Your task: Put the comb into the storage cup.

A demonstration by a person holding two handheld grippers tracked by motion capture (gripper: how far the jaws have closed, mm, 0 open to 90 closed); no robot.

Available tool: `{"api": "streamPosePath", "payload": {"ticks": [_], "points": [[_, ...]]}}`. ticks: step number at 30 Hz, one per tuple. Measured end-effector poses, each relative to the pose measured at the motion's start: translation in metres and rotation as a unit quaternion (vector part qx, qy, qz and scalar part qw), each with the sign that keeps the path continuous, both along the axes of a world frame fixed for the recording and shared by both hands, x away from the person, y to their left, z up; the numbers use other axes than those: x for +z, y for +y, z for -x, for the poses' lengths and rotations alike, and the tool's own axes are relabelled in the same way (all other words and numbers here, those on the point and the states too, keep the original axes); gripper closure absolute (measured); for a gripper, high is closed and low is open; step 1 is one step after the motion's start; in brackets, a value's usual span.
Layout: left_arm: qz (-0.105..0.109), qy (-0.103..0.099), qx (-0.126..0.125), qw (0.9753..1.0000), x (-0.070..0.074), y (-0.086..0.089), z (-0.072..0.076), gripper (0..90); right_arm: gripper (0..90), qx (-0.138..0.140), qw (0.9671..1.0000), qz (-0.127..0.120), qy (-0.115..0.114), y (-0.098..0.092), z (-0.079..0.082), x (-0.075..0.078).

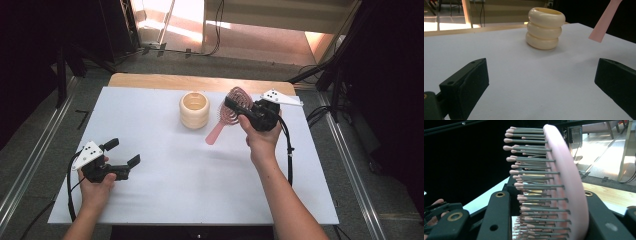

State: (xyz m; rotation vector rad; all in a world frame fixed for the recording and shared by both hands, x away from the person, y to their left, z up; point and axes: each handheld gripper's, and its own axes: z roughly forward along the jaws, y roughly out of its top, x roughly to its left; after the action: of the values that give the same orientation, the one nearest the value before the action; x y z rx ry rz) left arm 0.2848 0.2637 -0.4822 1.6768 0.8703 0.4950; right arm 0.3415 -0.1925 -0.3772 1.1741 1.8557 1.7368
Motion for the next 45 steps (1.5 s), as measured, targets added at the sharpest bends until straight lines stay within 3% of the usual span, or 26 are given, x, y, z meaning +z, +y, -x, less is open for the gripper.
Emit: {"api": "streamPosePath", "payload": {"ticks": [10,19,24,45], "points": [[0.002,0.000,0.005,1.0000,0.000,0.008,0.001,0.0,60.6,0.002,1.0000,0.003,-0.004,0.006,-0.008,0.011],[-0.002,-0.010,0.010,0.9999,0.002,0.016,0.011,0.0,60.7,0.005,0.9999,0.003,-0.010,0.010,-0.016,0.020],[0.002,-0.005,0.015,0.9999,0.000,0.021,0.012,0.0,60.7,0.009,0.9999,-0.011,-0.006,0.013,-0.020,0.024],[-0.001,-0.004,0.016,0.9999,-0.002,0.022,0.012,0.0,60.7,0.006,0.9998,-0.009,-0.017,0.022,-0.039,0.040]]}}
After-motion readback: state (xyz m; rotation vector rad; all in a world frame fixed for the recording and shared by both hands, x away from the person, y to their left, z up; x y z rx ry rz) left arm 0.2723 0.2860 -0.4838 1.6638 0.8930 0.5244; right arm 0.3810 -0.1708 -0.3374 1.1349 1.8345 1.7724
